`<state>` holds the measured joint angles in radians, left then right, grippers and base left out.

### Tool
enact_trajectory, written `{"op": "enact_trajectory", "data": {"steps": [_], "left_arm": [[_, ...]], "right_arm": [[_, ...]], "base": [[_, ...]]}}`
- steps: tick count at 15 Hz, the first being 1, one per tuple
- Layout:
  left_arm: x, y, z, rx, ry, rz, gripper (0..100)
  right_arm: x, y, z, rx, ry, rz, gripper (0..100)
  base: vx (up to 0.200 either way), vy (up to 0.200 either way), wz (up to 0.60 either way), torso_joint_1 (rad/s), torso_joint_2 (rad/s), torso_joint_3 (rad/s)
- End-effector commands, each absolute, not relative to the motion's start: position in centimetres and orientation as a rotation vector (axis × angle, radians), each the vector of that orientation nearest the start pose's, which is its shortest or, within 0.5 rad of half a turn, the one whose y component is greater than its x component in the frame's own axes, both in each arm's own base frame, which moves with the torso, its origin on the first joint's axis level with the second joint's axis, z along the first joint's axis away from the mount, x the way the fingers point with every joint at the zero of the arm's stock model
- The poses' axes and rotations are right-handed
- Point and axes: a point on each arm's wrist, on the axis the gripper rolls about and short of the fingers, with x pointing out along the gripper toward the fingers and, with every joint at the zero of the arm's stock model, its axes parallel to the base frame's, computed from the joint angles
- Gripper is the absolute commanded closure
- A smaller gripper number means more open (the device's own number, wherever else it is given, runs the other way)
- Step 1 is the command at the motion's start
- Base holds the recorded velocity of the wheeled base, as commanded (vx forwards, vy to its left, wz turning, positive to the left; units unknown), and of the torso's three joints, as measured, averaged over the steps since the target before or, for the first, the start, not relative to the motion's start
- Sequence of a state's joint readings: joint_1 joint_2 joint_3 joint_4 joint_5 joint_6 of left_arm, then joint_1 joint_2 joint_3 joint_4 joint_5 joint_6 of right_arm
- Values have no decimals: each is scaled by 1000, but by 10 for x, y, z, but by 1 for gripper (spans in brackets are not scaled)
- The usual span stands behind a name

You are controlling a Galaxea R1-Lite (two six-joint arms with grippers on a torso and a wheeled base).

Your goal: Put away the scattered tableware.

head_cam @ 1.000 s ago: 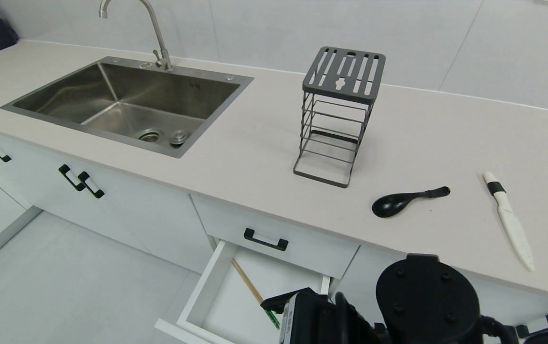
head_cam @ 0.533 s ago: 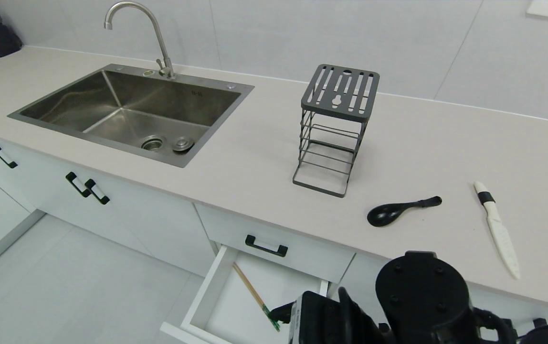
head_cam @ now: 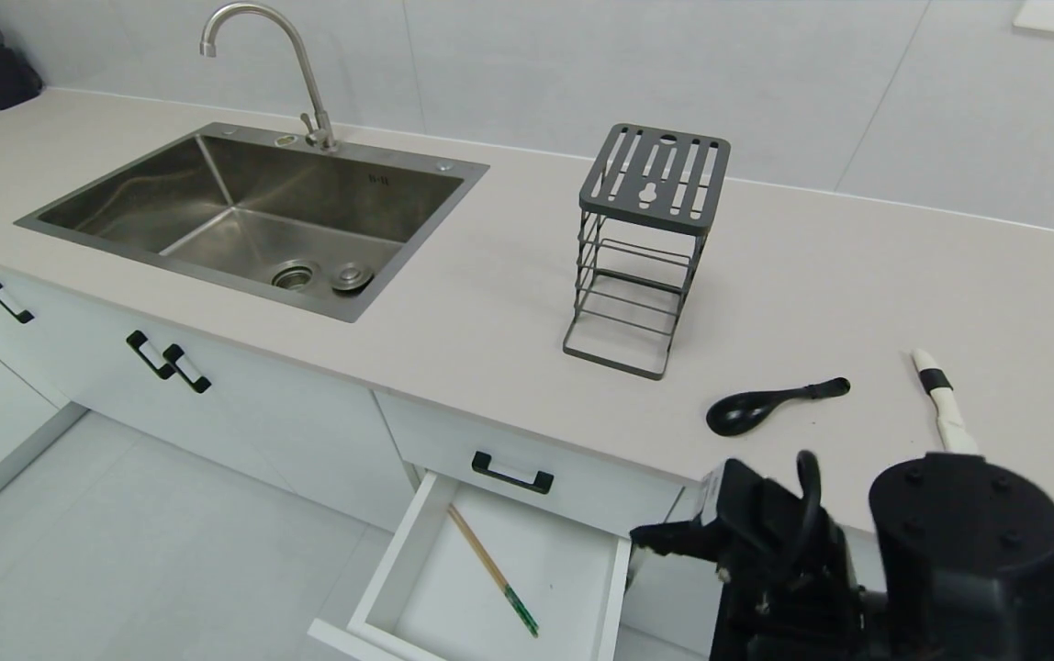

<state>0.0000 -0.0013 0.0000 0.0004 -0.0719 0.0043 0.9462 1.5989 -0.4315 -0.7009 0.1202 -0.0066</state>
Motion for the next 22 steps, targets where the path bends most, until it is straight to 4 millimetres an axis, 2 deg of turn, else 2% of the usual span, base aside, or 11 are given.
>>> {"op": "enact_trajectory", "data": {"steps": [1,2,4,9,10,13,16,20,22], "left_arm": [[-23,-2,75,5,0,-72,0],[-23,-2,75,5,0,-72,0],[-23,-2,75,5,0,-72,0],[-23,-2,75,5,0,-72,0],[-23,-2,75,5,0,-72,0],[-23,-2,75,5,0,-72,0],[-23,-2,75,5,0,-72,0],[-23,-2,75,5,0,-72,0],[-23,-2,75,5,0,-72,0]], "right_arm": [[149,162,139,-174,369,923,0],[150,144,146,-181,327,869,0],[146,131,155,-166,285,836,0],[154,121,159,-205,272,788,0],[163,114,164,-217,266,750,0],[180,84,162,-214,381,681,0],[194,68,173,-247,382,645,0],[225,47,160,-410,370,699,0],[237,44,152,-425,387,717,0]], "base": [[0,0,0,0,0,0],[0,0,0,0,0,0],[0,0,0,0,0,0],[0,0,0,0,0,0],[0,0,0,0,0,0],[0,0,0,0,0,0],[0,0,0,0,0,0],[0,0,0,0,0,0],[0,0,0,0,0,0]]}}
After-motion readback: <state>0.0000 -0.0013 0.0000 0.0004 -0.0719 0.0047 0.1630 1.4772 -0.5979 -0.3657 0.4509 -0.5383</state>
